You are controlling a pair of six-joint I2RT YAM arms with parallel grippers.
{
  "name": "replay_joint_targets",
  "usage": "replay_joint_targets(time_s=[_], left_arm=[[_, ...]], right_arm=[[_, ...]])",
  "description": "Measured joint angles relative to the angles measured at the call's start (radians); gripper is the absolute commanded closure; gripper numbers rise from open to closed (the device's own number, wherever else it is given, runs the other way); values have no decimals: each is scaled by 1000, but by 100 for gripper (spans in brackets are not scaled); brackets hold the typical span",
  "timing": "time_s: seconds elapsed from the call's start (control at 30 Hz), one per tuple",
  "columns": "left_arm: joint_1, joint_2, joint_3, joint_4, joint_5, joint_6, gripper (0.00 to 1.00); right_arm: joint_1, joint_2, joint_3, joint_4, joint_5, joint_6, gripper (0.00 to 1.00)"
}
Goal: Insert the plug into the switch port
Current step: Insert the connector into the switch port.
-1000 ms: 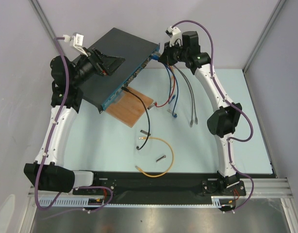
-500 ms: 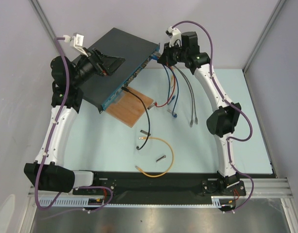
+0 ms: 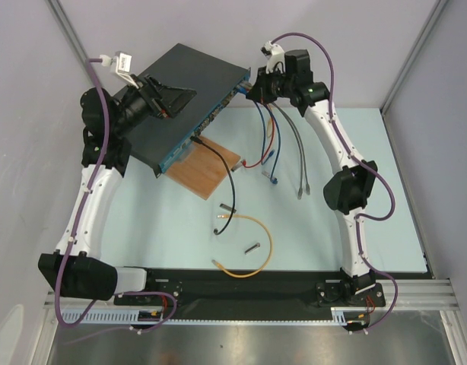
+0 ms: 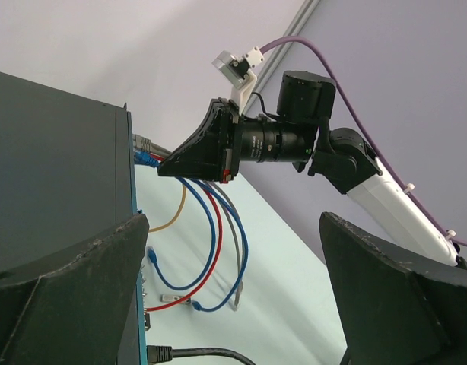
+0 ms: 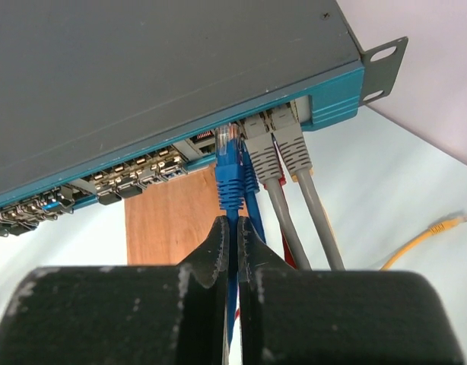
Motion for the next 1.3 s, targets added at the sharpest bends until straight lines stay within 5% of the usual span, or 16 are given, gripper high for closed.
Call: replay_joint_targets(time_s=[0.67, 1.2, 1.3], left_arm=[[0, 0, -8, 3, 1, -3, 0], [0, 0, -8, -35, 0, 21, 0], [0, 0, -8, -50, 0, 41, 0]], right_arm=[[-41, 49, 20, 119, -131, 145, 100], [-40, 67, 33, 141, -141, 113, 100], [-41, 66, 32, 141, -146, 109, 79]])
